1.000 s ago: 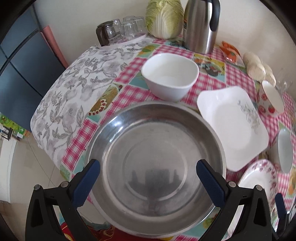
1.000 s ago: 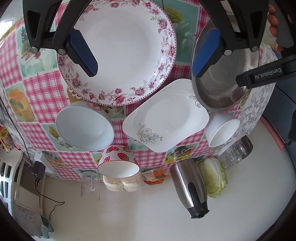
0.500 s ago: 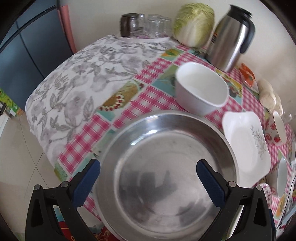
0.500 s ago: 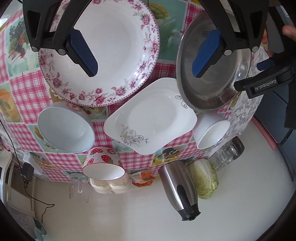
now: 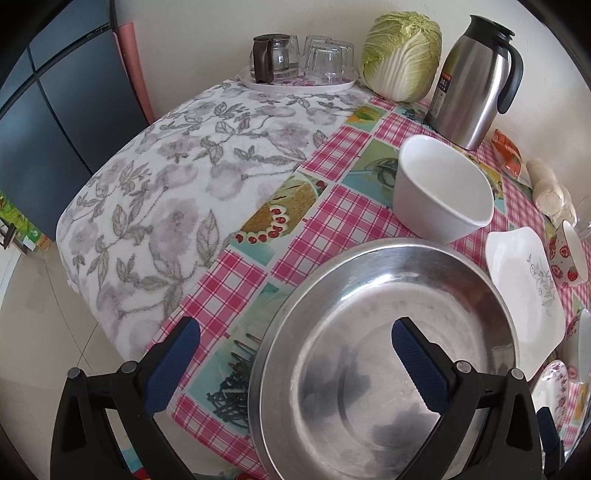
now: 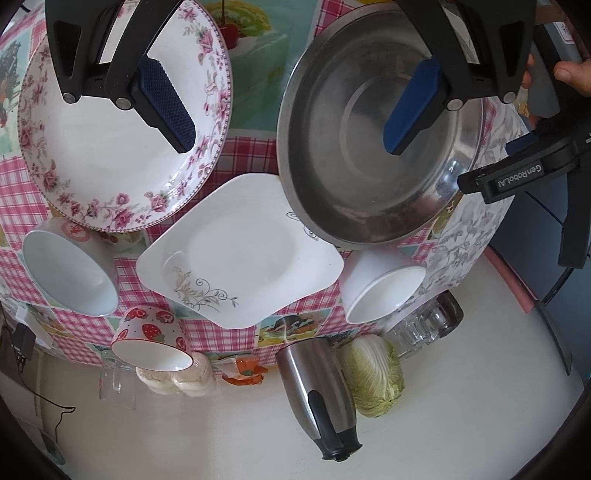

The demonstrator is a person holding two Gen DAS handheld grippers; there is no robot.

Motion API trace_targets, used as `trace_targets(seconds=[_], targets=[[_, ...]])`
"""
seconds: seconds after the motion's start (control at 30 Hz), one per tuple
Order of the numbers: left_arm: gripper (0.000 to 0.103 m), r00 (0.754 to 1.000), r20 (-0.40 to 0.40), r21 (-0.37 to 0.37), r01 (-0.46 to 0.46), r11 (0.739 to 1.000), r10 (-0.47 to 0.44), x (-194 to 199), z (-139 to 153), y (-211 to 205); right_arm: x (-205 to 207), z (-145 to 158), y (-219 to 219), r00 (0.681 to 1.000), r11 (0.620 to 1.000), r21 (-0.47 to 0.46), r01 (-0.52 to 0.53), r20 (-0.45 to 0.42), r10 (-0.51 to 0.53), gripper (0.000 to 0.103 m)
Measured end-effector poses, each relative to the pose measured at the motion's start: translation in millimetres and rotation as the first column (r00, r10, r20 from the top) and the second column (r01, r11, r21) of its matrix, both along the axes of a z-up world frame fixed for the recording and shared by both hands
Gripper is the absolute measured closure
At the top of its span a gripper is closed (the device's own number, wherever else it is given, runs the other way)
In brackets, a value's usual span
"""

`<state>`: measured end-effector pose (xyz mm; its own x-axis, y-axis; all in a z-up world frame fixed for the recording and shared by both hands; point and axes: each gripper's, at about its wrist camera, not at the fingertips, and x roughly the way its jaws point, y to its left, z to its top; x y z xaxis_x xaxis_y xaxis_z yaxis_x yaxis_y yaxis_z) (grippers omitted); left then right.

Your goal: Organize plates and bowls

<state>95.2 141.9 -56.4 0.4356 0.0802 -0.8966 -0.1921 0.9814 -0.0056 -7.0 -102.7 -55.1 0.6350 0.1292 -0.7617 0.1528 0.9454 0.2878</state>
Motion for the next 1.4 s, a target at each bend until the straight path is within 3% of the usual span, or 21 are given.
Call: trace_targets(seconds=[0.27, 0.57, 0.77, 0.83, 1.0, 1.07, 1.1, 1.4], targets=[[0.0, 0.999, -0.039, -0.02, 0.019, 1.0, -0.02, 5, -15, 3, 4, -8, 16, 1.0, 0.999, -0.013, -0.029, -0.01, 0.029, 0.008], [0.0, 0.99, -0.133, -0.059, -0.054, 0.997, 0.046, 6, -34, 12, 8, -16, 19, 0.997, 0.996, 0.041, -0.075, -0.034, 0.076, 0.025], [0.0, 0.983, -0.177, -0.076, -0.053, 0.996, 0.039, 6, -44, 8, 9, -20, 16, 0.996, 0.996, 0.059, -0.072, -0.051, 0.075, 0.045], [0.0, 0.983, -0.18, -0.066, -0.04, 0.997, 0.028, 7, -45, 4, 9, -20, 13, 0.997, 0.997, 0.058, -0.053, -0.055, 0.057, 0.058], [0.004, 0.982, -0.189, -0.075, -0.017, 0.997, 0.002, 10, -49, -8, 8, -24, 4, 0.997, 0.997, 0.079, -0.018, -0.073, 0.024, 0.075], [0.018, 0.98, -0.197, -0.073, -0.017, 0.997, 0.003, 10, -51, -11, 8, -25, 4, 0.997, 0.996, 0.086, -0.017, -0.08, 0.024, 0.076], [0.02, 0.98, -0.2, -0.061, -0.02, 0.998, 0.007, 10, -52, -12, 8, -26, 4, 0.996, 0.996, 0.085, -0.019, -0.084, 0.026, 0.076], [0.022, 0.983, -0.178, -0.041, -0.044, 0.998, 0.036, 6, -60, -2, 11, -33, 11, 0.991, 0.995, 0.086, -0.054, -0.116, 0.064, 0.076]])
